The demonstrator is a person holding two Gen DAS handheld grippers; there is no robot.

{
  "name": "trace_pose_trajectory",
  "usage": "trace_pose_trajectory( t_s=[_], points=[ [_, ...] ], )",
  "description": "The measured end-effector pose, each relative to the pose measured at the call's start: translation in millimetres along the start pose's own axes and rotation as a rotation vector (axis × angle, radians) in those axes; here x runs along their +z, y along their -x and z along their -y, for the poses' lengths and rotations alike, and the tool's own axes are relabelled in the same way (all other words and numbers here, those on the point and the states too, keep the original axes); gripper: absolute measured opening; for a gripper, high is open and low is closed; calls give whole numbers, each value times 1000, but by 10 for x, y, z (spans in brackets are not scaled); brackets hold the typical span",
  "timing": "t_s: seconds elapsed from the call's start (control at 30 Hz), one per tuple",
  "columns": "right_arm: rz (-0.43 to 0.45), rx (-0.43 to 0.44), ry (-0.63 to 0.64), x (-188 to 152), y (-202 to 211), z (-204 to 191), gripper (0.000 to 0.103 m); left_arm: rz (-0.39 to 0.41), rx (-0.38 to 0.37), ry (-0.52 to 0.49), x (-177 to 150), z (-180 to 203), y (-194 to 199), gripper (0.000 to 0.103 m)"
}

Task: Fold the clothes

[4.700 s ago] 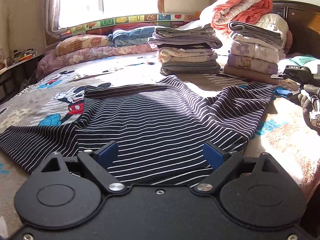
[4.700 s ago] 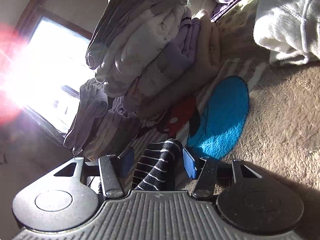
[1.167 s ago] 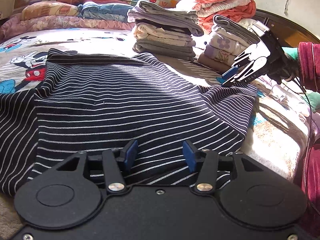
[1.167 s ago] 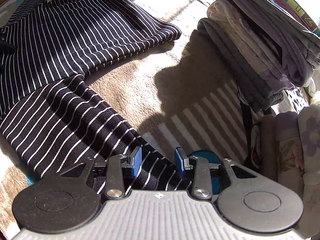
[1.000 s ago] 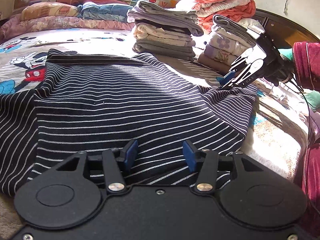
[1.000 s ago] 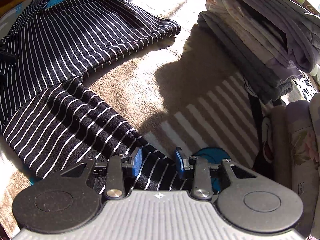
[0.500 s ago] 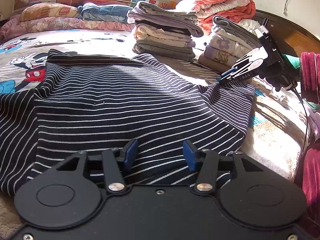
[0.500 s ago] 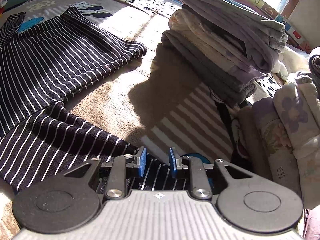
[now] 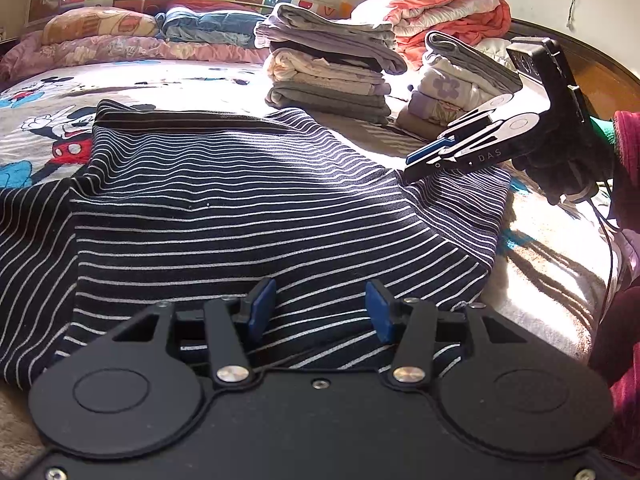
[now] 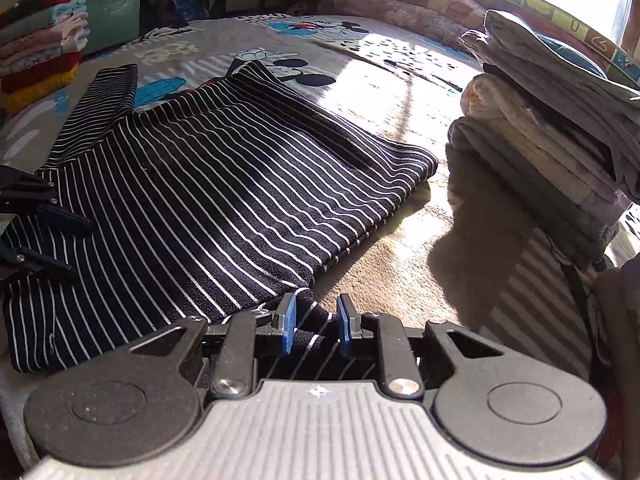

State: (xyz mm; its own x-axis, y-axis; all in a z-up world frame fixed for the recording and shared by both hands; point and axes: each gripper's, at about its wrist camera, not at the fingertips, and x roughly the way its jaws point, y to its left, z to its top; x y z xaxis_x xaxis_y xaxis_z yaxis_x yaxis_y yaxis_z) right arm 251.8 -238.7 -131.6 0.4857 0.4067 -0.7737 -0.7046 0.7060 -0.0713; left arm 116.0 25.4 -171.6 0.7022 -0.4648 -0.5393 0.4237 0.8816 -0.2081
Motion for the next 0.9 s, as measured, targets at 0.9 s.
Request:
trace_pose_trajectory(
  t_s=[0.9],
  points=[
    [13, -262, -301, -740, 713, -11, 39, 8, 17, -27, -32, 43, -12, 50]
  ],
)
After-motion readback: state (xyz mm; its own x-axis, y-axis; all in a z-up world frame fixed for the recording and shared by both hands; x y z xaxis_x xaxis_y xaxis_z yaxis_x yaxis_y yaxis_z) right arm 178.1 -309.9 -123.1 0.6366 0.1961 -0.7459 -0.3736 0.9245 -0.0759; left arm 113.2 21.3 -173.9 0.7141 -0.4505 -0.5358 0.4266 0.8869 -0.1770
